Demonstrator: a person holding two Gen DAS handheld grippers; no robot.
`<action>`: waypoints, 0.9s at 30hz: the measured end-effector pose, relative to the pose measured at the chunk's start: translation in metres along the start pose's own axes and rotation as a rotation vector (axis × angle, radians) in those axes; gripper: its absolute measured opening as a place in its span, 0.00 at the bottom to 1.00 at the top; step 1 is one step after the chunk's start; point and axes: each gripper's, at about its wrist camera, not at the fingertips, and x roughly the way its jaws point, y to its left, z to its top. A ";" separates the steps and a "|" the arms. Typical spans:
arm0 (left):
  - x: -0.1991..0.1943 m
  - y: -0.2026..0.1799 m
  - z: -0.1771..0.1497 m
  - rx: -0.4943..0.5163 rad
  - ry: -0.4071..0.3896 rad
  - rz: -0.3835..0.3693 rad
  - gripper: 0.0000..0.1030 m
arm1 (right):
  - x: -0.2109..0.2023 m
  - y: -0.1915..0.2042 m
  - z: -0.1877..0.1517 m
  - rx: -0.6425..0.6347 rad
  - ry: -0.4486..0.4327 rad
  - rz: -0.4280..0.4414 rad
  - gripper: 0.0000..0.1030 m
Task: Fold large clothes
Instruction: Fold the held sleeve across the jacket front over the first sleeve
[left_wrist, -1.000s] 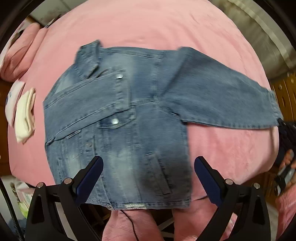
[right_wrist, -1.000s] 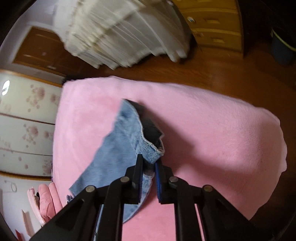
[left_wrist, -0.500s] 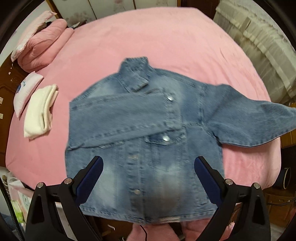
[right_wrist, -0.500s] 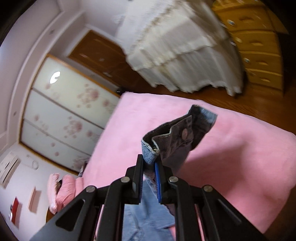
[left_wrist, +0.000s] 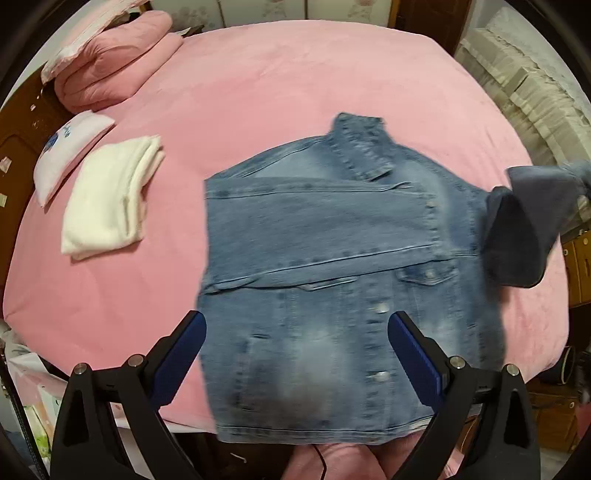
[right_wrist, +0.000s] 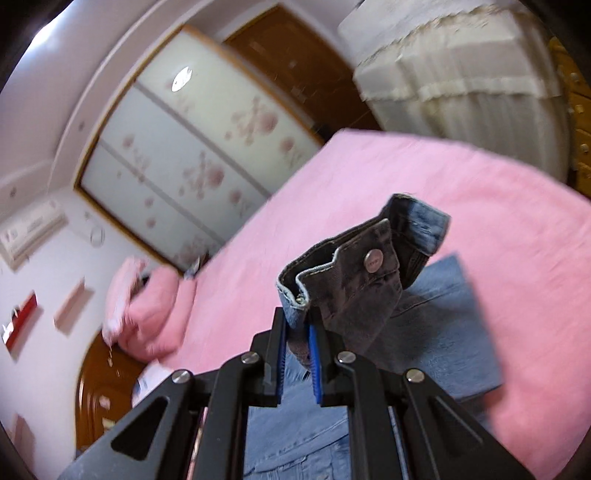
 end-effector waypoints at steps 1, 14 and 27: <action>0.003 0.006 -0.002 -0.007 0.004 0.001 0.95 | 0.022 0.009 -0.016 -0.022 0.032 -0.011 0.10; 0.102 0.043 -0.001 -0.238 0.087 -0.018 0.95 | 0.207 0.041 -0.197 -0.377 0.606 -0.017 0.38; 0.158 -0.015 0.040 -0.205 0.117 -0.247 0.95 | 0.150 -0.002 -0.157 -0.547 0.619 -0.057 0.57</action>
